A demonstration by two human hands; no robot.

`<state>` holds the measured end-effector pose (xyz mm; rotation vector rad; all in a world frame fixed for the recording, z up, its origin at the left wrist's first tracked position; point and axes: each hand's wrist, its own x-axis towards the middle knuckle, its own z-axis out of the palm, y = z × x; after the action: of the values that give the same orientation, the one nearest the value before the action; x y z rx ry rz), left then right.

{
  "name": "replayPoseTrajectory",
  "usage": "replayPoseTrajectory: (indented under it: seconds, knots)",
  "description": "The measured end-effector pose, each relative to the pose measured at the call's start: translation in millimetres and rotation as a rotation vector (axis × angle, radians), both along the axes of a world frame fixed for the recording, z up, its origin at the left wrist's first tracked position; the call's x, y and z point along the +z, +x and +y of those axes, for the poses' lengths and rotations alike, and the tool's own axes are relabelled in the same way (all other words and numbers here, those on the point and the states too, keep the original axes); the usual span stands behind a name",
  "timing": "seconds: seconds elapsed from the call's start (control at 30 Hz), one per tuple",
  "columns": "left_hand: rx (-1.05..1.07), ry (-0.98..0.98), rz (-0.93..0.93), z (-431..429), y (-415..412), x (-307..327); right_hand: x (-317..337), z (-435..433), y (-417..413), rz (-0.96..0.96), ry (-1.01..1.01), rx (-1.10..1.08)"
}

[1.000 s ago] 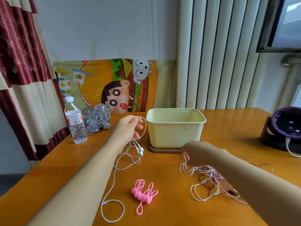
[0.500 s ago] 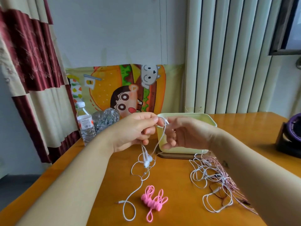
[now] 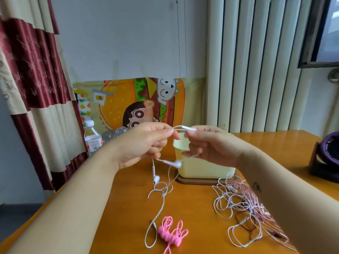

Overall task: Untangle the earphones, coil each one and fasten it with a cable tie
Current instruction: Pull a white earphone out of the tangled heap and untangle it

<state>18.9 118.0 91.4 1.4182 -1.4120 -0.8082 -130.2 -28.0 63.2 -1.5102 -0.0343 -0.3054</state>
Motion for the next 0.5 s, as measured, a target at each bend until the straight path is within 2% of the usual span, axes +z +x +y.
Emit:
replayPoseTrajectory:
  seconds: [0.07,0.17,0.23,0.3,0.37,0.43,0.5]
  knots:
    - [-0.077,0.025,0.182,3,4,1,6,-9,-1,-0.048,0.041,-0.087]
    - [-0.276,0.015,0.486,5,8,-3,8,-16,0,-0.022,-0.032,-0.179]
    - [-0.444,-0.032,0.639,4,11,-6,6,-18,1,0.009,-0.07,-0.163]
    - [-0.495,-0.106,0.728,3,9,-7,5,-17,1,0.029,-0.074,-0.098]
    - [-0.316,-0.19,0.695,2,5,-7,5,-14,0,0.046,-0.093,-0.069]
    - [-0.097,-0.29,0.542,-2,2,-6,8,-8,-1,0.06,-0.113,-0.076]
    - [0.017,-0.374,0.414,-8,2,-9,12,0,0,0.025,-0.078,-0.055]
